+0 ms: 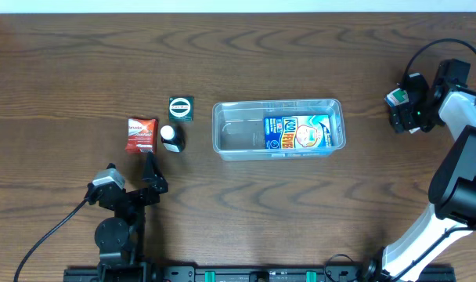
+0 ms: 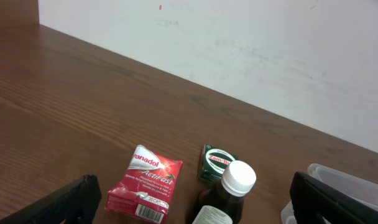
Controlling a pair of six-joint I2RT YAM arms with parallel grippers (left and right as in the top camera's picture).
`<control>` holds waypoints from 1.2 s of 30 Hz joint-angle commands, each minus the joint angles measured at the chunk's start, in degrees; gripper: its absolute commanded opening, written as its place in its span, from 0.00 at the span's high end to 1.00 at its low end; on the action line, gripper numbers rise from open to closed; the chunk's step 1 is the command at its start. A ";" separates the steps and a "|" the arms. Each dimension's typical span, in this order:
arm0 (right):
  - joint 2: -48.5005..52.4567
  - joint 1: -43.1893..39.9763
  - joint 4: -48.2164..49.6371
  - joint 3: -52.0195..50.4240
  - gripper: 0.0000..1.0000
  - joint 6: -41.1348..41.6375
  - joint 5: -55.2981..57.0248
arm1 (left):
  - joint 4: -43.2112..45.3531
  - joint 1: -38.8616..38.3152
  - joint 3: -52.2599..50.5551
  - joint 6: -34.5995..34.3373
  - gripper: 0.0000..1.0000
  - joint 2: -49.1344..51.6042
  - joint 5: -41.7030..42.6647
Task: Pack container
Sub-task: 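Grasp the white-green Panadol box with the right gripper and lift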
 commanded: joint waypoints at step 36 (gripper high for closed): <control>-18.99 6.64 -1.36 4.63 0.68 16.09 -5.53 | -1.95 0.24 -1.29 0.96 0.02 -0.26 -0.52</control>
